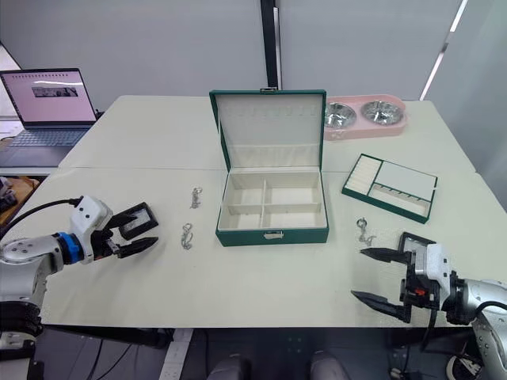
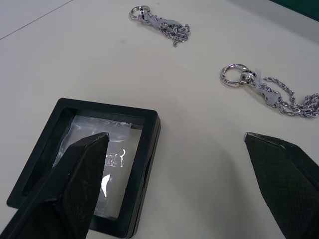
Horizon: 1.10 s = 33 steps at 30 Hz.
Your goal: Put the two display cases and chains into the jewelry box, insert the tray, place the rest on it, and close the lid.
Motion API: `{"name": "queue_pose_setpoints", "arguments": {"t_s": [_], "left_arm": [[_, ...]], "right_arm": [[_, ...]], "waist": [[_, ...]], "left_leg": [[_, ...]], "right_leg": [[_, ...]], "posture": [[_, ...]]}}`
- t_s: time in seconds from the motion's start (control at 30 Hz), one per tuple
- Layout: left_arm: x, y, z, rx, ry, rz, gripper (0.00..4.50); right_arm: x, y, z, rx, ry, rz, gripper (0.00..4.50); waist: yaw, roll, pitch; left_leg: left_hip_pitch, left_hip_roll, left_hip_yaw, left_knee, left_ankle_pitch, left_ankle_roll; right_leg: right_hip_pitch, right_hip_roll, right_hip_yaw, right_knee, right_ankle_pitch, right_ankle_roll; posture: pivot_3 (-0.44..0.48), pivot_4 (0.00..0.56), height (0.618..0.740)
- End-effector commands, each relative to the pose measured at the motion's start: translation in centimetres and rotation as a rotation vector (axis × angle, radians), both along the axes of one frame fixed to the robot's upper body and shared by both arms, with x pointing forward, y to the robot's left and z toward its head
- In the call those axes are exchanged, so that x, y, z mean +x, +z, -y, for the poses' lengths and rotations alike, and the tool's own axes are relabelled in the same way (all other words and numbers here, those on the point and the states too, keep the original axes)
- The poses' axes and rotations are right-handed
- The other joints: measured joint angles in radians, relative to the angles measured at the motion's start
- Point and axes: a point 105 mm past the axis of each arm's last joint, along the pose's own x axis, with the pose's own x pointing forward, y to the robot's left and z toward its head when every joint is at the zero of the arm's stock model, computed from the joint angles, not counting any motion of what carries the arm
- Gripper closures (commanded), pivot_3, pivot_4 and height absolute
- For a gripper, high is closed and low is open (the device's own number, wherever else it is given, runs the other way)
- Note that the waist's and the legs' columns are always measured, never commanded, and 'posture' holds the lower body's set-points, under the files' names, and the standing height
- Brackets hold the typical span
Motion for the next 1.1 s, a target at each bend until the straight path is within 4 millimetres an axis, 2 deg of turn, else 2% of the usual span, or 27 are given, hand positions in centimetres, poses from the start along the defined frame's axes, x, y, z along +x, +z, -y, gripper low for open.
{"name": "queue_pose_setpoints", "arguments": {"t_s": [0.03,0.4,0.5,0.9,1.1], "left_arm": [[0.13,0.95,-0.61,0.038,-0.004,0.008,0.00],[0.49,0.33,-1.05,0.052,0.020,-0.014,0.00],[0.60,0.21,-1.01,0.052,0.022,-0.015,0.57],[0.97,0.47,-1.16,0.048,0.036,0.006,4.44],[0.70,0.72,-1.48,0.039,0.045,0.007,4.48]], "right_arm": [[-0.22,0.86,-0.43,-0.004,0.015,0.059,0.02],[-0.33,0.31,-0.40,-0.009,0.004,0.071,0.02],[-0.29,0.25,-0.38,-0.010,0.002,0.072,0.00],[-0.05,0.30,-0.22,0.000,-0.005,0.078,0.00],[-0.31,0.65,-0.36,0.010,-0.001,0.086,0.00]], "waist": [[0.000,0.000,0.000],[0.000,0.000,0.000],[0.001,0.000,0.000],[0.001,0.000,0.000],[0.001,0.000,0.000]], "left_leg": [[0.000,0.000,0.000,0.000,0.000,0.000],[0.000,0.000,0.000,0.000,0.000,0.000],[0.000,0.000,0.000,0.000,0.000,0.000],[0.000,0.000,0.000,0.000,0.000,0.000],[0.000,0.000,0.000,0.000,0.000,0.000]], "right_leg": [[0.000,0.000,0.000,0.000,0.000,0.000],[0.000,0.000,0.000,0.000,0.000,0.000],[0.000,0.000,0.000,0.000,0.000,0.000],[0.000,0.000,0.000,0.000,0.000,0.000],[0.000,0.000,0.000,0.000,0.000,0.000]], "posture": [[0.000,0.150,0.740],[0.000,0.150,0.740],[0.000,0.150,0.740],[0.000,0.150,0.740],[0.000,0.150,0.740]]}}
